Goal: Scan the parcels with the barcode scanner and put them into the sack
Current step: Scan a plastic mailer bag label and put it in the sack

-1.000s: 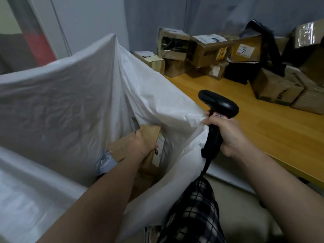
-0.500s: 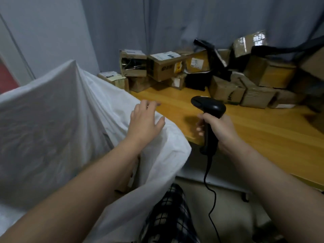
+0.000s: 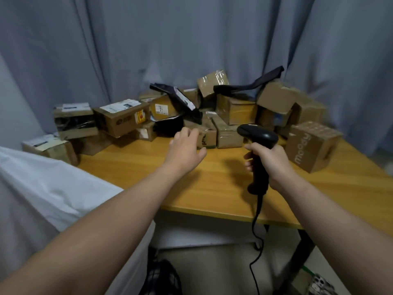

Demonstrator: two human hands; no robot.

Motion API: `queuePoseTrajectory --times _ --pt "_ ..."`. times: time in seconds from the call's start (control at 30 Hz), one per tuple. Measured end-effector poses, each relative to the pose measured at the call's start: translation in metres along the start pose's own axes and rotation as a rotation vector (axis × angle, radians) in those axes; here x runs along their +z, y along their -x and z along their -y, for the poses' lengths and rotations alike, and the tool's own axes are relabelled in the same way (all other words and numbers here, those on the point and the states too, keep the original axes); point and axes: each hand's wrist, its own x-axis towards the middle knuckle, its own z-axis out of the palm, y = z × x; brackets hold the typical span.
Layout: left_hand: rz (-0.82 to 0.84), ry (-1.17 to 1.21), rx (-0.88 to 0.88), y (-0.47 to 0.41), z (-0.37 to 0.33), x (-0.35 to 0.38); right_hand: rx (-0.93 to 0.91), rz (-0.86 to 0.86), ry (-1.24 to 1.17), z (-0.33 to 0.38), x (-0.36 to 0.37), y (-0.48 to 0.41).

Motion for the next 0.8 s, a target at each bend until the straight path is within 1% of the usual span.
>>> queuePoseTrajectory --times 0.07,0.13,0.27,0.33,0.4,0.47,0.6,0.67,0.7,0.8 --pt "0.001 0.022 -0.058 -0.026 0.011 0.001 0.014 0.032 -0.003 0.006 0.009 -0.020" --pt "-0.009 0.138 -0.186 -0.058 0.031 0.003 0.034 0.076 0.009 0.015 0.022 -0.041" --pt "-0.085 0.572 -0.487 -0.126 0.063 -0.001 0.042 0.093 -0.043 0.038 0.048 -0.091" --pt "-0.134 0.793 -0.592 -0.156 0.068 0.000 0.036 0.103 -0.064 0.047 0.058 -0.115" --pt "-0.210 0.972 -0.647 -0.182 0.072 0.010 0.048 0.138 -0.069 0.048 0.066 -0.133" --pt "-0.257 1.040 -0.672 -0.202 0.077 0.022 0.070 0.157 -0.053 0.044 0.072 -0.146" --pt "-0.308 1.078 -0.726 -0.231 0.091 0.044 0.120 0.156 -0.051 0.033 0.077 -0.159" --pt "-0.326 1.077 -0.721 -0.239 0.095 0.047 0.127 0.150 -0.067 0.031 0.076 -0.160" --pt "-0.337 1.084 -0.689 -0.239 0.092 0.044 0.125 0.146 -0.079 0.031 0.076 -0.160" --pt "-0.358 1.104 -0.517 -0.224 0.074 0.023 0.099 0.141 -0.122 0.033 0.071 -0.155"
